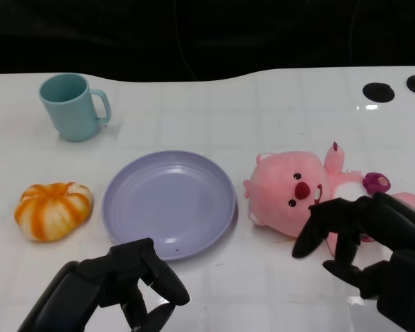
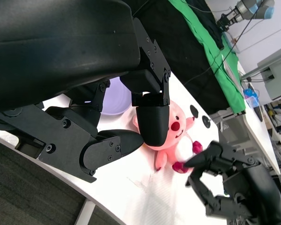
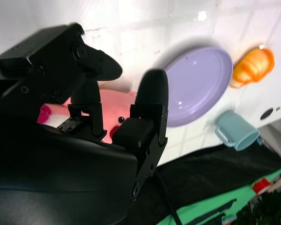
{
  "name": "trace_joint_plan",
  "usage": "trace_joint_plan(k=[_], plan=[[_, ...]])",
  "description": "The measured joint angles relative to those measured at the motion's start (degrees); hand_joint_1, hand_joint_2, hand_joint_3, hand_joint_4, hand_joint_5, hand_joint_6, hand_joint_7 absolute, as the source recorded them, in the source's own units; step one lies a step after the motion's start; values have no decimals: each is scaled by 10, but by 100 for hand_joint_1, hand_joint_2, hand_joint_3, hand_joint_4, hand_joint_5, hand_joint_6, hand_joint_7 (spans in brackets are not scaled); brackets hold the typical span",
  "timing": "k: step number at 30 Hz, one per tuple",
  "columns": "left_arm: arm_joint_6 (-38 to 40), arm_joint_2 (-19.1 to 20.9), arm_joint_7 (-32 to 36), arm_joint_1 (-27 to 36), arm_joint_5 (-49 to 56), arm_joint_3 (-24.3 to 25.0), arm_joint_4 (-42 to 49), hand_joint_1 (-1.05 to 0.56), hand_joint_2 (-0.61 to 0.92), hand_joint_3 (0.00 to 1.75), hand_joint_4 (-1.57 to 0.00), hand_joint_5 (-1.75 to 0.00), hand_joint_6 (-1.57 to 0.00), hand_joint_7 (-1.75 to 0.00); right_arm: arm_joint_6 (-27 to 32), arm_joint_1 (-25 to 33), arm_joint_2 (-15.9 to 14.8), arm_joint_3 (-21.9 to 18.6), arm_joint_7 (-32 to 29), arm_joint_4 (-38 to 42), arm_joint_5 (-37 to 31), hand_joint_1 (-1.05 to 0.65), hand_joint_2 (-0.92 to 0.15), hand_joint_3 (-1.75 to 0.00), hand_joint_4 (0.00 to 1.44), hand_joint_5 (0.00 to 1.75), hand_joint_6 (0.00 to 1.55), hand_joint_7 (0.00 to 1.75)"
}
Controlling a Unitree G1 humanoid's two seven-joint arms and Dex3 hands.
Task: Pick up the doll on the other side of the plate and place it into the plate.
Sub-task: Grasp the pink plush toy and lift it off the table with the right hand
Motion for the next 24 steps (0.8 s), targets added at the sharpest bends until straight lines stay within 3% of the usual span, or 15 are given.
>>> trace_joint_plan(k=[3,9,17,24], plan=[[-2,1,0,0,1,0,2,-24,68,87,-65,-170,-72,-127,-6,-1,5,-4,-16,4,-7,-34,-90,-9,23,67,36,10],[-2,1,0,0,1,1,2,-23,68,87,-66,-170,-71,-127,-3,-12,3,-6,-27,6,-45,-46,-92,-6,3,67,18,1],[-2,-1,0,-6,4,-7,2,-23,67,88,-67,-170,-71,-125,38,-28,-21,-9,-26,18,-98,-59,-92,-5,0,48,11,0],[9,-5,0,-4,4,-14,2,-24,68,87,-66,-170,-73,-125,96,-39,-33,18,5,-2,-177,-62,-92,-5,0,43,10,0]])
